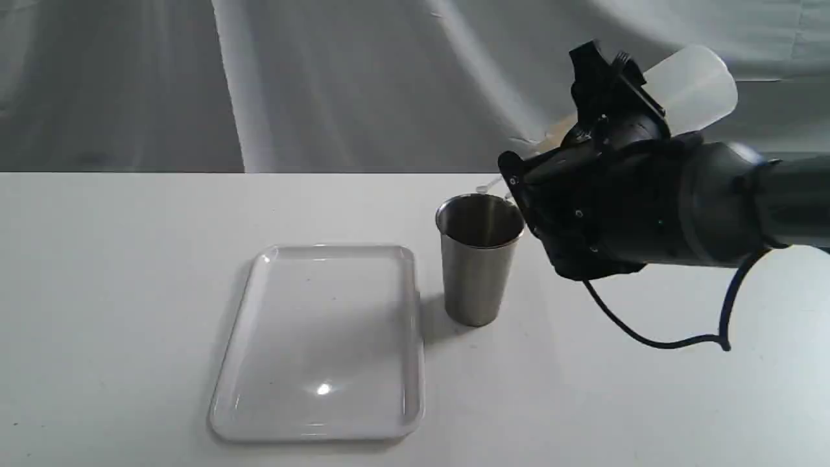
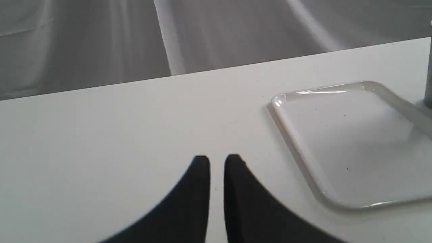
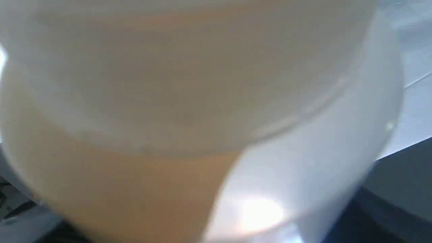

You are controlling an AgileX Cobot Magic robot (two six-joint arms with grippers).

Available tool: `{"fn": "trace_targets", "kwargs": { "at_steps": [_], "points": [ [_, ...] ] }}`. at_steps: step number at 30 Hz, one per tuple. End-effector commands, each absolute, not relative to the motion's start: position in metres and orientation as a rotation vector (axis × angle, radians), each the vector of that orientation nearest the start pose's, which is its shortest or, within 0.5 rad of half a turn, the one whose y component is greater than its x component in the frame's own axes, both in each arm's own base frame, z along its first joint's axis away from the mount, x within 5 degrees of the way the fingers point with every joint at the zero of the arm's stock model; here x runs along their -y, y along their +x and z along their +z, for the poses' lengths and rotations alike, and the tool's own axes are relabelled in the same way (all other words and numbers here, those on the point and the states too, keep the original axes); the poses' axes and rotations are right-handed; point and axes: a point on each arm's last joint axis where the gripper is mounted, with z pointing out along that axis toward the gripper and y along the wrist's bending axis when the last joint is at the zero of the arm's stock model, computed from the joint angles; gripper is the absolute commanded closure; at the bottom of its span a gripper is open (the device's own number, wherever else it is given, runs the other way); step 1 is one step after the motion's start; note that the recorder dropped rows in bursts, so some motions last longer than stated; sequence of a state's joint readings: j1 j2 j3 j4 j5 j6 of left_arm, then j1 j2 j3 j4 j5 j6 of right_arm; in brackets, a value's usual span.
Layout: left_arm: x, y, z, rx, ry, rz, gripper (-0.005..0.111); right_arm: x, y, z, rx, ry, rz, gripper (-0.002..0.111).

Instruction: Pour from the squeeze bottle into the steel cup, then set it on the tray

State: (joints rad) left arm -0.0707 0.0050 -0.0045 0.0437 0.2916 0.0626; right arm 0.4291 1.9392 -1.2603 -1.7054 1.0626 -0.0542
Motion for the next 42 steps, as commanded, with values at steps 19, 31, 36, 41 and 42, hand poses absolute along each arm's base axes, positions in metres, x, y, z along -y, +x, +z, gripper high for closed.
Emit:
{"fn": "trace_targets", "kwargs": {
  "at_steps": [19,31,36,41,42],
  "points": [
    [0.0029,0.0546,0.1874,-1.762,0.147,0.032,0.098,-0.0945,0.3973,0.2471,-1.682,-1.284,-1.808,0.065],
    [0.0029,0.0546,0.1874,-1.762,0.147,0.032,0.098,-0.0979,0.3994,0.2445,-1.774,-0.944,-1.536,0.065],
    [0.0029,0.0546,0.1874,-1.762,0.147,0.032,0.098,-0.0988,0.3999,0.2438,-1.798,-0.823,-1.441,0.065],
    [0.0029,0.0546,0.1874,-1.762,0.147,0.032,0.098,-0.0988,0.3996,0.2428,-1.826,-0.719,-1.368,0.065],
    [0.0029,0.0546,0.1874,-1.762,0.147,0.032,0.098,-0.0990,0.3996,0.2421,-1.835,-0.705,-1.349,0.065]
  ]
}}
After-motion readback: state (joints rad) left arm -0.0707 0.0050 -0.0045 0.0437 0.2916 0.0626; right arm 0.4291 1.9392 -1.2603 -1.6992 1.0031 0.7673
